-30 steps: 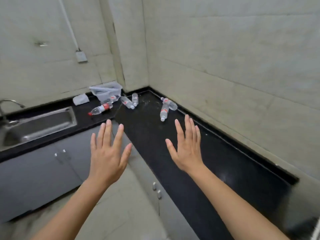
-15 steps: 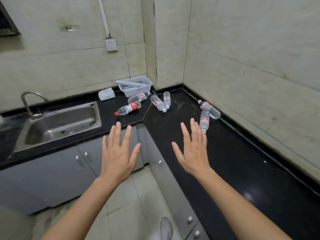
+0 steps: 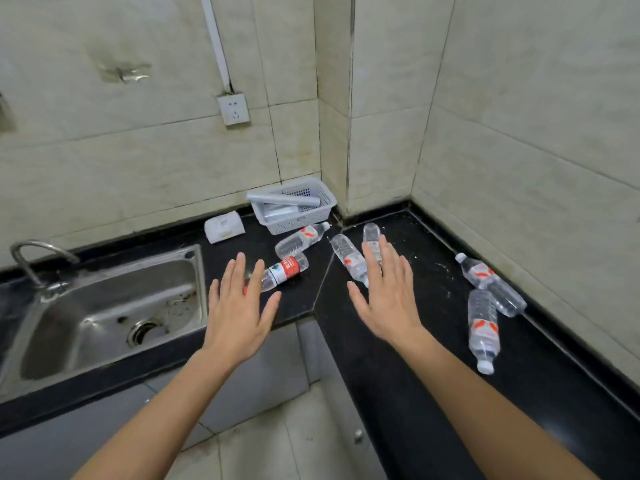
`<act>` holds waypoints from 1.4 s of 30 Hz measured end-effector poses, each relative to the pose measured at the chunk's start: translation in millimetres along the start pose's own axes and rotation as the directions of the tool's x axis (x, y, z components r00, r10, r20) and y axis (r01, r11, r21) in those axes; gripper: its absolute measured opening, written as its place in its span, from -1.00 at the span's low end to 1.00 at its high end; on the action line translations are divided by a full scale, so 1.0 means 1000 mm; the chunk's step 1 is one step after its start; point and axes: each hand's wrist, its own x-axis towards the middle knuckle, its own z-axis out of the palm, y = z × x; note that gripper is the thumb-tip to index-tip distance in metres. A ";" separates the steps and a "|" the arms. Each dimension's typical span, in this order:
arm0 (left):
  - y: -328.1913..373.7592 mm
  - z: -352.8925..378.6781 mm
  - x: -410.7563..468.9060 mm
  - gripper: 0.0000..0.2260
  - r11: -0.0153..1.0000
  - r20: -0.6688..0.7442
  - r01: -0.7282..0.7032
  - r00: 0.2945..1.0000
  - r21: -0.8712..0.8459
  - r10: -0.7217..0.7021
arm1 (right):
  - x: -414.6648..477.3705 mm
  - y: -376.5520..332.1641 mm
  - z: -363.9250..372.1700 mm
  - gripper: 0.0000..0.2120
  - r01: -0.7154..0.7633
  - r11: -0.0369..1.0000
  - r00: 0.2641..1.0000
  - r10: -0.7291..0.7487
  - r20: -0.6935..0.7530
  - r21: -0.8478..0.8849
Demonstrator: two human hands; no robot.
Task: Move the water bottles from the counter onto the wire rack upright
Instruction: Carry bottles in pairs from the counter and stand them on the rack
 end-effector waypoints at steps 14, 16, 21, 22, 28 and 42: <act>-0.103 0.124 0.262 -0.36 0.931 0.453 -0.364 0.833 0.015 0.318 | 0.143 0.023 0.150 -0.33 -0.435 0.877 0.846 0.476 0.239 -0.206; -0.106 0.138 0.296 -0.34 0.892 0.458 -0.451 0.790 -0.017 0.408 | 0.143 0.029 0.160 -0.32 -0.513 0.821 0.768 0.570 0.292 -0.253; -0.073 0.189 0.348 -0.35 0.831 0.499 -0.542 0.689 -0.128 0.526 | 0.132 0.053 0.173 -0.34 -0.682 0.682 0.565 0.720 0.403 -0.263; -0.062 0.201 0.351 -0.35 0.812 0.514 -0.563 0.657 -0.152 0.552 | 0.131 0.061 0.176 -0.33 -0.720 0.649 0.526 0.741 0.418 -0.246; 0.004 0.259 0.355 -0.32 0.719 0.604 -0.634 0.465 -0.283 0.647 | 0.152 0.114 0.204 -0.28 -0.950 0.282 0.312 0.806 0.503 0.137; 0.074 0.351 0.358 -0.24 0.582 0.504 -0.756 0.392 -0.299 0.769 | 0.143 0.164 0.260 -0.46 -0.883 -0.105 0.236 0.743 0.627 0.457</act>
